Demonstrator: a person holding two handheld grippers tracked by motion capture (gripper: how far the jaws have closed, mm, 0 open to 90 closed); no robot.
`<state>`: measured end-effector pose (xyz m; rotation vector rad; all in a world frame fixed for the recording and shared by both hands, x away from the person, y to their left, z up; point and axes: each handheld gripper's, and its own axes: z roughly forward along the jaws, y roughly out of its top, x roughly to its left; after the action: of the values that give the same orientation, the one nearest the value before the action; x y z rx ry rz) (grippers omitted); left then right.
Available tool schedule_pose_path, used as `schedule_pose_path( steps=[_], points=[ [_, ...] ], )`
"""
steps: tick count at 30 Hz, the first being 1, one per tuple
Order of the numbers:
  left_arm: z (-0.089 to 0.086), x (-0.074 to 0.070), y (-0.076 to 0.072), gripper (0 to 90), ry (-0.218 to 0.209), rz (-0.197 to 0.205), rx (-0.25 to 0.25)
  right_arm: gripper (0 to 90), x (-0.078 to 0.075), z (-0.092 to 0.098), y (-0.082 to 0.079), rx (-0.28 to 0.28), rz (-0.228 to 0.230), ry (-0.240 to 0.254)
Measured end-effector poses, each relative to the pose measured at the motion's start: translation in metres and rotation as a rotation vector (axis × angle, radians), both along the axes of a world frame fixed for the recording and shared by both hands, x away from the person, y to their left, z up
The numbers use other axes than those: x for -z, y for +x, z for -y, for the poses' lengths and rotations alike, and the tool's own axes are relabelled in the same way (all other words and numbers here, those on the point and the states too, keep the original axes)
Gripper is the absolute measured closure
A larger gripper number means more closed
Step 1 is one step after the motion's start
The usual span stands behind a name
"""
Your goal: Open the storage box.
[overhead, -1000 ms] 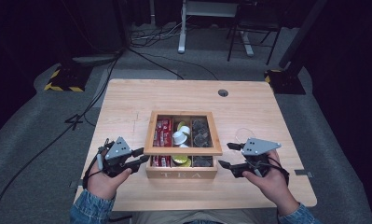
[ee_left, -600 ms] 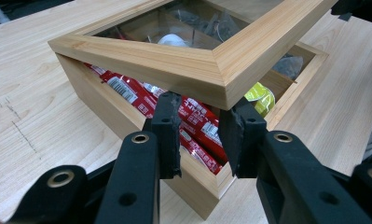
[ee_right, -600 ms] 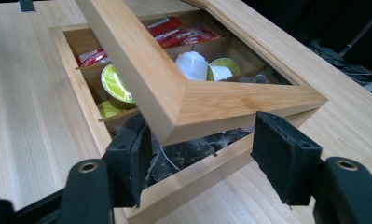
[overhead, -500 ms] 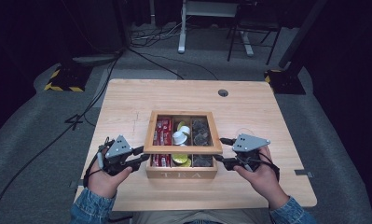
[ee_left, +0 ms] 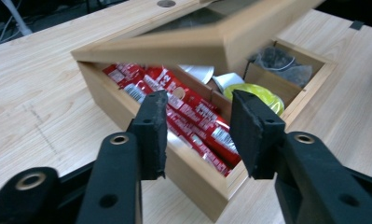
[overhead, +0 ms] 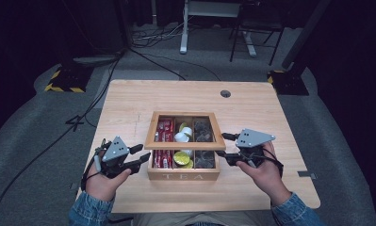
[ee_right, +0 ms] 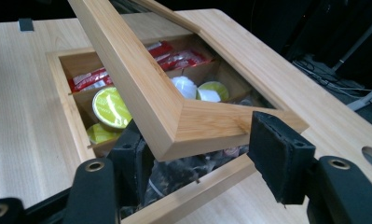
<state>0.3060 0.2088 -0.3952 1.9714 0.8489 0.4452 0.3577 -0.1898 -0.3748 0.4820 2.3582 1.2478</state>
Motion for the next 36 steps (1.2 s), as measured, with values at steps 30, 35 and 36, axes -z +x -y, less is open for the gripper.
schedule_pose_path(
  steps=[30,35,36],
  points=[
    [-0.014,0.006,0.016,44.6,0.007,0.014,-0.056,54.4,-0.063,-0.002,0.054,-0.028,0.039,0.076],
    [-0.015,0.006,0.018,44.7,0.006,0.018,-0.055,56.0,-0.069,-0.003,0.062,-0.019,0.043,0.089],
    [-0.015,0.006,0.019,44.6,0.003,0.021,-0.056,57.0,-0.072,-0.004,0.067,-0.013,0.047,0.096]
  ],
)
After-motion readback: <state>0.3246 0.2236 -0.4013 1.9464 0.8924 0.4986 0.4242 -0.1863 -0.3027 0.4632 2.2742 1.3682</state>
